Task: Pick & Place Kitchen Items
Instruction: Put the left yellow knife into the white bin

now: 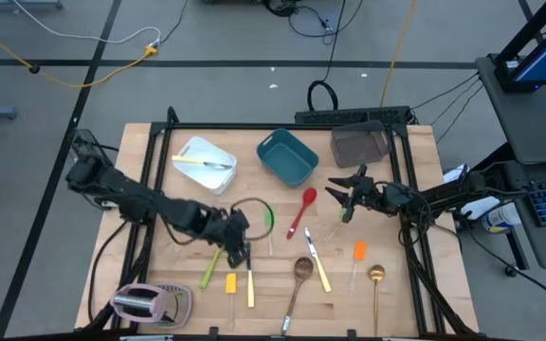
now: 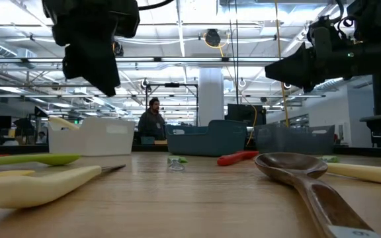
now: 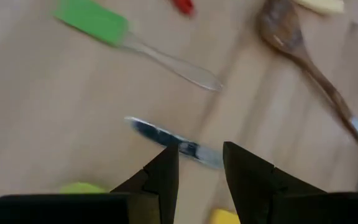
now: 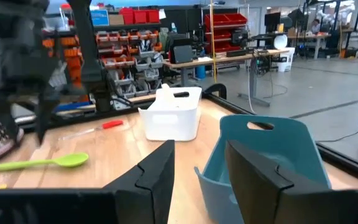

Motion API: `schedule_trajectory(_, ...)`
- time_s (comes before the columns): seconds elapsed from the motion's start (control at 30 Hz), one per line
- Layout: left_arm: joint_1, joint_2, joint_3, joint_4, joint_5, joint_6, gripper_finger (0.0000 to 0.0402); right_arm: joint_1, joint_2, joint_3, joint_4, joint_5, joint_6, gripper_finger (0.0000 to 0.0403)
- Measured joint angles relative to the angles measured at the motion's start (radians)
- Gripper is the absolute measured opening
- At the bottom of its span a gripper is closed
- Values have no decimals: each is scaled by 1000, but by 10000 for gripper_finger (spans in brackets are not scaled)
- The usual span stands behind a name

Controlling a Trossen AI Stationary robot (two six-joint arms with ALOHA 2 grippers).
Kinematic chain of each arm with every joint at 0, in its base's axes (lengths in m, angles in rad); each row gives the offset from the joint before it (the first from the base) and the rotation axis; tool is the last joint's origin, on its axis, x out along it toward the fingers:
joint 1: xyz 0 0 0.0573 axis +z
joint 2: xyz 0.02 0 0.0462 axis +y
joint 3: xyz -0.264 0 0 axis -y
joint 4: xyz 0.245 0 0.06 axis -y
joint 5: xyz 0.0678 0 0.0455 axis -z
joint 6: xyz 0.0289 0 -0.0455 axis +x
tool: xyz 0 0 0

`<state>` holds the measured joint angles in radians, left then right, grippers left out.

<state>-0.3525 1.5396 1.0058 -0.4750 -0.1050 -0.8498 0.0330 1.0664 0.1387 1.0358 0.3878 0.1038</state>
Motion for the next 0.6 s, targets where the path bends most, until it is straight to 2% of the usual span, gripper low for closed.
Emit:
schedule_trajectory(0.23,-78,125,0,207,37,-153,127,18,0,0,-49,0,23,134)
schedule_trajectory(0.47,-129,198,0,222,-1,-383,127,42,0,0,-51,-1,23,134)
schedule_trajectory(0.6,-148,249,0,231,-10,-462,127,41,0,0,-54,-1,23,134)
